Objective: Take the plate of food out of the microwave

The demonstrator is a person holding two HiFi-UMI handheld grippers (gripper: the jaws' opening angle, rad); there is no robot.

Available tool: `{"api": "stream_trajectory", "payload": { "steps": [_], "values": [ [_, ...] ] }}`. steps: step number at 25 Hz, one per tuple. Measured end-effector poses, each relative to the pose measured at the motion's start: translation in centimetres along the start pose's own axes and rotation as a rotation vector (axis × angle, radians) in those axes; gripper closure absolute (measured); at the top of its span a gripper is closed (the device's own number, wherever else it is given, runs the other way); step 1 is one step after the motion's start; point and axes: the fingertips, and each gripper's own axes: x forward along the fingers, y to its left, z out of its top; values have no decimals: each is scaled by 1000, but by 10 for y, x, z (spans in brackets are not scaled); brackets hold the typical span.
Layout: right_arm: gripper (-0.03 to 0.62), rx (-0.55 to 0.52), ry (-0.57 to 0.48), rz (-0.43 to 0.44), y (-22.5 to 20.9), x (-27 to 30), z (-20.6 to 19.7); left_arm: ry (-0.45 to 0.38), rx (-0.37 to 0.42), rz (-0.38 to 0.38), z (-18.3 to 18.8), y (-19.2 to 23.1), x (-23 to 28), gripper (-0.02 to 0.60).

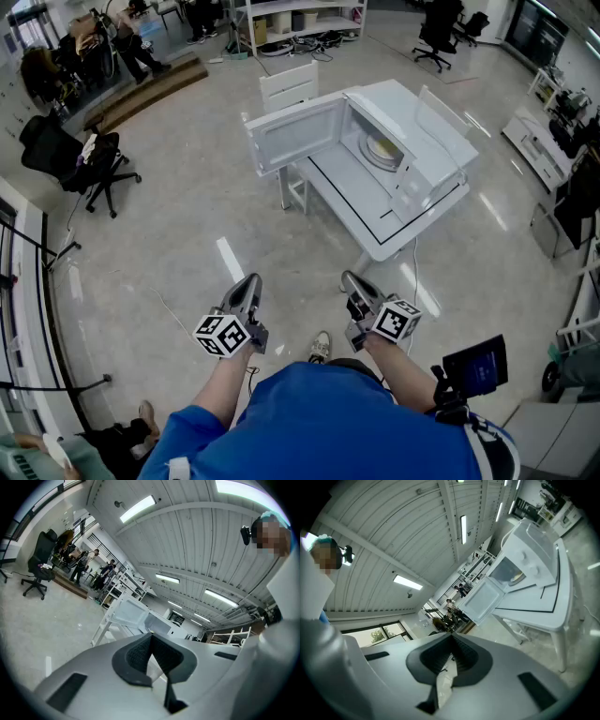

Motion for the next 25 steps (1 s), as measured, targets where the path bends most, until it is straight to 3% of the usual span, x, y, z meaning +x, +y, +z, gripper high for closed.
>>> {"api": "stream_trajectory", "payload": {
  "steps": [4,15,25],
  "values": [
    [599,8,-27,7,-21,17,32,-2,17,-32,12,-7,50,574],
    [599,49,-116,-91,-87,34,93,66,40,-98,16,-13,148,574],
    [599,89,-266,-237,-133,69,124,179,35,-266,27,7,250,574]
  ]
}}
